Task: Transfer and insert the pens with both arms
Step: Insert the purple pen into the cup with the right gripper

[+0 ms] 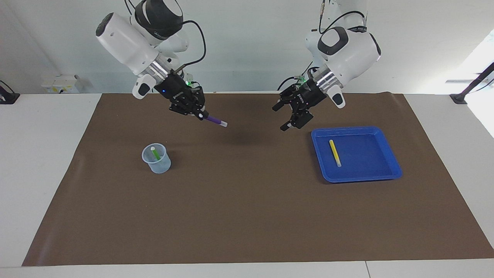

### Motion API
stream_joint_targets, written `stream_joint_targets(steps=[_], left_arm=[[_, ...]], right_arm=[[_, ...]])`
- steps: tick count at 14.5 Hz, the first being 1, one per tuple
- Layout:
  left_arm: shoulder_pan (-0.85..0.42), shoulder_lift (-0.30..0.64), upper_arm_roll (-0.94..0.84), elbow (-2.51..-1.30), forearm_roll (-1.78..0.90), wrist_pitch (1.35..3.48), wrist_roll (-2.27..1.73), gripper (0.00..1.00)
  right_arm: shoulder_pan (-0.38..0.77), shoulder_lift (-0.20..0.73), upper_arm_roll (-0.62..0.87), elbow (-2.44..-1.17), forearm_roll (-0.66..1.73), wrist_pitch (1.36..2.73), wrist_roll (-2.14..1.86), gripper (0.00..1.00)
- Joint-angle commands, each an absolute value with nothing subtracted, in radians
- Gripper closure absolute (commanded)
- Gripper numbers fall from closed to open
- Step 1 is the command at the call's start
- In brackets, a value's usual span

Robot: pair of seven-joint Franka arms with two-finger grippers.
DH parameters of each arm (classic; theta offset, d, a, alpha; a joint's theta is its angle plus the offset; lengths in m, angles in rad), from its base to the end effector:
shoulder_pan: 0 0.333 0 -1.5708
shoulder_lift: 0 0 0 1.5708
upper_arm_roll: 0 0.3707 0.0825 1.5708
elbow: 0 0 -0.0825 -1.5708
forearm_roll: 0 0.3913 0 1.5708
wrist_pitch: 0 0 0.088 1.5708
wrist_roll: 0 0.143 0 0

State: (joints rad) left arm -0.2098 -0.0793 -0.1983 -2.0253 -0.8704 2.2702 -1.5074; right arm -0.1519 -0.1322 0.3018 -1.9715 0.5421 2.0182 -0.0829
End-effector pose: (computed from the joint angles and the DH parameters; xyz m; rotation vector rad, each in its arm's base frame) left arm 0.5183 -0.2714 0.5508 1.7125 1.7108 -0.5388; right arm 0.5348 0.1362 0.5693 -2.6597 -0.0509 -0.2129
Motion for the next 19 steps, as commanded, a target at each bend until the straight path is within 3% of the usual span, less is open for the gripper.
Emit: stream_joint_targets(steps=[1, 3, 6, 12, 19], left_arm=[[-0.149, -0.106, -0.201, -2.056, -0.809, 2.215, -1.383, 0.0], [-0.106, -0.101, -0.201, -2.057, -0.734, 2.139, -1.227, 0.0], [-0.002, -0.087, -0.201, -2.069, -0.617, 2.024, -0.967, 0.0], [0.061, -0.003, -0.201, -2.092, -0.419, 2.016, -0.605, 0.0], [0.094, 0.116, -0.199, -2.092, -0.132, 2.066, -0.083, 0.0]], right_arm=[[-0.169, -0.114, 0.316, -1.94, 0.277, 1.988, -0.228, 1.0], [-0.187, -0.114, 0.314, -1.94, 0.113, 1.993, -0.332, 1.0], [-0.261, -0.077, 0.316, -1.933, 0.081, 2.014, -0.419, 1.0], [-0.296, -0.012, 0.314, -1.953, 0.083, 2.068, -0.452, 1.0], [-0.299, -0.009, 0.316, -2.045, 0.112, 2.154, -0.443, 1.0]])
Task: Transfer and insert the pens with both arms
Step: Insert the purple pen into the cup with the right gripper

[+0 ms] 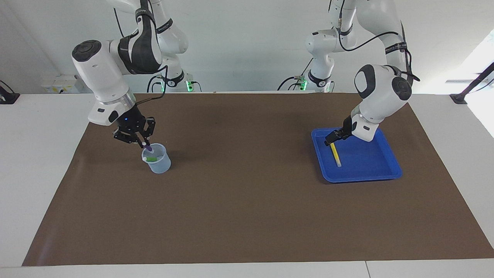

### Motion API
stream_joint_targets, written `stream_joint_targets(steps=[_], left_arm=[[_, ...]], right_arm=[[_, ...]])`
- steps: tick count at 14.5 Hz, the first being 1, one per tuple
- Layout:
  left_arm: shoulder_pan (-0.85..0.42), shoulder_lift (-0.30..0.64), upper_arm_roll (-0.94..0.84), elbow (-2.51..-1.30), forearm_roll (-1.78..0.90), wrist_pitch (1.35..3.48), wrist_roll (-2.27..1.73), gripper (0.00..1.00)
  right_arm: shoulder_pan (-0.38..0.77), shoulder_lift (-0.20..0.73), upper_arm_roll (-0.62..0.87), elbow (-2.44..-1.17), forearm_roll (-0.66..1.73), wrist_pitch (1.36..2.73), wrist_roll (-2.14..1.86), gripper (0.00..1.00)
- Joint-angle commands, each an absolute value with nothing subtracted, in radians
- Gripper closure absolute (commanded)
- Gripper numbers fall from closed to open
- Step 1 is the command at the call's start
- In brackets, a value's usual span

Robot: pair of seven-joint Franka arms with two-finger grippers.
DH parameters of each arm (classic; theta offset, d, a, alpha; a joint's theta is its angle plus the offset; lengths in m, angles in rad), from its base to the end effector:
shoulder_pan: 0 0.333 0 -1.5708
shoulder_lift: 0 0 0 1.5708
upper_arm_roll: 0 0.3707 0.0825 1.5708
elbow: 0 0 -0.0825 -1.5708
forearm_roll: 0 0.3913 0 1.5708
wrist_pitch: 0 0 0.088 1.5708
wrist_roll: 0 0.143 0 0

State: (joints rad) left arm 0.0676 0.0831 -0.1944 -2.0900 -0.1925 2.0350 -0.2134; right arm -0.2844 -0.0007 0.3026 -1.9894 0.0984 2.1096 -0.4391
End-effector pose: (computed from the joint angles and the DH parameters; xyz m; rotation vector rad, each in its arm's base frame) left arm 0.5441 -0.0851 0.3906 2.9627 0.2739 -0.2475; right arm 0.5779 0.0182 0.4893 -3.0095 -0.6287 -0.2099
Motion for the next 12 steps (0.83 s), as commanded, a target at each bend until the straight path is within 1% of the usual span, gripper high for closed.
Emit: stream_joint_targets(steps=[1, 4, 5, 6, 8, 9, 10, 12], left_arm=[[0.094, 0.129, -0.199, -2.095, -0.108, 2.091, -0.059, 0.0], [0.08, 0.169, -0.199, -2.117, -0.065, 2.163, -0.051, 0.0], [0.08, 0.182, -0.199, -2.117, -0.049, 2.175, -0.043, 0.0], [0.08, 0.189, -0.199, -2.118, -0.045, 2.189, -0.026, 0.0], [0.081, 0.196, -0.199, -2.132, -0.044, 2.207, -0.005, 0.03], [0.081, 0.196, -0.199, -2.137, -0.044, 2.217, -0.003, 0.05], [0.08, 0.196, -0.199, -2.137, -0.043, 2.217, -0.003, 0.09], [0.072, 0.198, -0.199, -2.138, -0.043, 2.217, -0.005, 0.18]], right_arm=[[-0.296, -0.011, 0.316, -2.06, 0.12, 2.161, -0.442, 1.0], [-0.291, 0.003, 0.316, -2.092, 0.14, 2.21, -0.439, 1.0], [-0.29, 0.002, 0.316, -2.097, 0.14, 2.212, -0.439, 0.94], [-0.29, 0.002, 0.318, -2.097, 0.14, 2.209, -0.44, 0.68], [-0.291, 0.003, 0.316, -2.089, 0.14, 2.201, -0.44, 0.1], [-0.294, 0.005, 0.318, -2.079, 0.14, 2.192, -0.44, 0.0], [-0.293, 0.005, 0.318, -2.045, 0.152, 2.163, -0.44, 0.0], [-0.291, 0.003, 0.318, -1.924, 0.222, 2.024, -0.428, 0.0]])
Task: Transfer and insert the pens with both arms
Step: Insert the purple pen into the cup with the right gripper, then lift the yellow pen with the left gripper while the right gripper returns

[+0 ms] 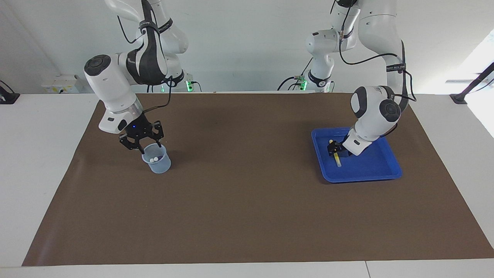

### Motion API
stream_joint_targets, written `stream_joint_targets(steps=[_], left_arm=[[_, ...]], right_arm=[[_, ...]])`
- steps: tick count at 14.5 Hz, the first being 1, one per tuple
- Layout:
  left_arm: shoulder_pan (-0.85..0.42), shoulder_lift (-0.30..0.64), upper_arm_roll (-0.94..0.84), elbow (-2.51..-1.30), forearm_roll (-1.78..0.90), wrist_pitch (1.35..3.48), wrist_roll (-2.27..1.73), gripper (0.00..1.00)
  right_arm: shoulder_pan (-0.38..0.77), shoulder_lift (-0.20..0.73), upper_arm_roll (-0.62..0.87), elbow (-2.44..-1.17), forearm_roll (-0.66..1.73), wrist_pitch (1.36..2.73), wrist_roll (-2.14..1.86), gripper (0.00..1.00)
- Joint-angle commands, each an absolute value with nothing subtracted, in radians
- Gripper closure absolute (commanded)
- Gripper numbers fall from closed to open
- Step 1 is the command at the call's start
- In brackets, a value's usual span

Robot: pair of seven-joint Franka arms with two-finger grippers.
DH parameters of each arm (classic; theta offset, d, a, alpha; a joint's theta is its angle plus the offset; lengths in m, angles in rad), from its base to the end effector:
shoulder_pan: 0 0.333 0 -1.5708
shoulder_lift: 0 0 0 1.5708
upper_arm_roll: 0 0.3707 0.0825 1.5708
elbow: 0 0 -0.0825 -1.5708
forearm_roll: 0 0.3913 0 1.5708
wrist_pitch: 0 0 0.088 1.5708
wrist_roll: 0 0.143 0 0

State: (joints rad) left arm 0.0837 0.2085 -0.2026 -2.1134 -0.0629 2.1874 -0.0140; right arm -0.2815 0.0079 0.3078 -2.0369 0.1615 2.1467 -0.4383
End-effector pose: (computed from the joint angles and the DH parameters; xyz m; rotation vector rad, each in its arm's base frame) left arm 0.5637 -0.0696 0.3210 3.0511 -0.0971 -0.2091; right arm 0.5732 0.0263 0.4656 -2.9618 -0.5747 -0.1949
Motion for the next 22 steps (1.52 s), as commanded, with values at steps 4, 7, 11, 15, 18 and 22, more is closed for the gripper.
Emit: stream_joint_targets(steps=[4, 7, 11, 15, 18, 22], left_arm=[[0.057, 0.196, -0.199, -2.144, -0.043, 2.217, -0.005, 0.22], [0.057, 0.195, -0.199, -2.155, -0.025, 2.224, -0.005, 0.22], [0.057, 0.193, -0.199, -2.158, -0.025, 2.224, -0.005, 0.39], [0.057, 0.195, -0.199, -2.158, -0.023, 2.221, -0.005, 0.91], [0.058, 0.198, -0.199, -2.157, -0.023, 2.218, -0.005, 1.0], [0.074, 0.199, -0.199, -2.146, -0.023, 2.206, -0.005, 1.0]], right_arm=[[-0.29, -0.066, 0.319, -1.799, 0.432, 1.766, -0.212, 0.0], [-0.293, -0.121, 0.318, -1.804, 0.553, 1.68, -0.074, 0.0], [-0.302, -0.13, 0.313, -1.812, 0.629, 1.657, 0.098, 0.0], [-0.292, -0.138, 0.313, -1.824, 0.709, 1.677, 0.192, 0.0], [-0.287, -0.14, 0.324, -1.832, 0.713, 1.706, 0.245, 0.0], [-0.287, -0.143, 0.325, -1.841, 0.719, 1.71, 0.252, 0.0]])
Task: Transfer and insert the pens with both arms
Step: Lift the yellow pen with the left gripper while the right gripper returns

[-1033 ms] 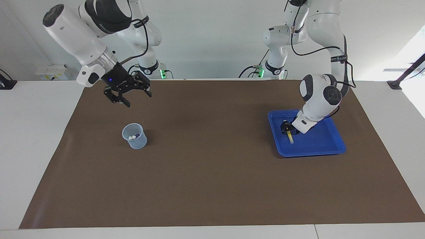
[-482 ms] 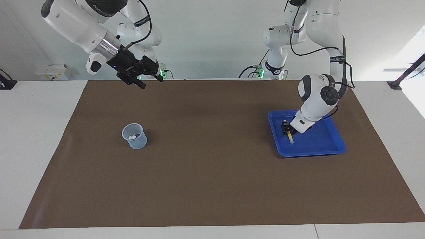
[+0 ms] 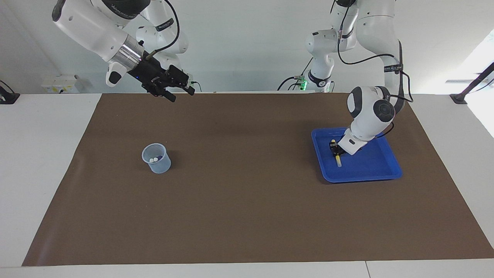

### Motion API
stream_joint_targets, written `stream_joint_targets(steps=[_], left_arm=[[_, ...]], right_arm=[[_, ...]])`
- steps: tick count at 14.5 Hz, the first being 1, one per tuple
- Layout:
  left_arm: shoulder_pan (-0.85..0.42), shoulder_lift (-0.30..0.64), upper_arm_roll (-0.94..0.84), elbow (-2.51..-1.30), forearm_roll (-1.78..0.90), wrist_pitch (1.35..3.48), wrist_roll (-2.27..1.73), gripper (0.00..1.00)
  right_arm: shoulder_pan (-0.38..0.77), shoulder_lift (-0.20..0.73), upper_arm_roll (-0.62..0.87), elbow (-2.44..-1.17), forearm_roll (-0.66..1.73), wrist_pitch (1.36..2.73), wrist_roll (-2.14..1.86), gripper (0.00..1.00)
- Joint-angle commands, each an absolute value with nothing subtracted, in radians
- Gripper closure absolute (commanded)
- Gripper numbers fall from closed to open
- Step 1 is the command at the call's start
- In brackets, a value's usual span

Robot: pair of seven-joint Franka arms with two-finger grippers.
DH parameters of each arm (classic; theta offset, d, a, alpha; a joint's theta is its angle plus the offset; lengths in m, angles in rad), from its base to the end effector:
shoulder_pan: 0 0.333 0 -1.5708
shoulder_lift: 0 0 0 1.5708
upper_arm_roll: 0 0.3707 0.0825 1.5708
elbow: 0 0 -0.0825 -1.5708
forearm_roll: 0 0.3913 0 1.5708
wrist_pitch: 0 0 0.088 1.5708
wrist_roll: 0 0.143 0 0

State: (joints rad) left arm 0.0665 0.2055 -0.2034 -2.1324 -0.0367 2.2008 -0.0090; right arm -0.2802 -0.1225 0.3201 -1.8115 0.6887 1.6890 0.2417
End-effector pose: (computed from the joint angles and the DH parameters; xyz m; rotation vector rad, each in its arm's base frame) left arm 0.5578 -0.0776 0.3157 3.0705 -0.1581 -0.2126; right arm 0.5243 0.1148 0.6269 -2.4744 0.3617 0.1219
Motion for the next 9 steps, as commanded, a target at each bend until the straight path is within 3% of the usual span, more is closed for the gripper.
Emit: stream_joint_targets(steps=[1, 5, 9], left_arm=[[0.078, 0.199, -0.199, -2.14, -0.025, 2.191, -0.005, 1.0], [0.113, 0.199, -0.201, -1.984, -0.052, 1.96, -0.024, 1.0], [0.11, 0.198, -0.199, -1.778, -0.198, 1.68, -0.257, 1.0]], right_arm=[[-0.285, -0.144, 0.325, -1.842, 0.727, 1.713, 0.252, 0.0], [-0.244, -0.147, 0.327, -1.858, 0.73, 1.764, 0.262, 0.0], [-0.224, -0.207, 0.328, -1.965, 0.813, 1.833, 0.275, 0.0]])
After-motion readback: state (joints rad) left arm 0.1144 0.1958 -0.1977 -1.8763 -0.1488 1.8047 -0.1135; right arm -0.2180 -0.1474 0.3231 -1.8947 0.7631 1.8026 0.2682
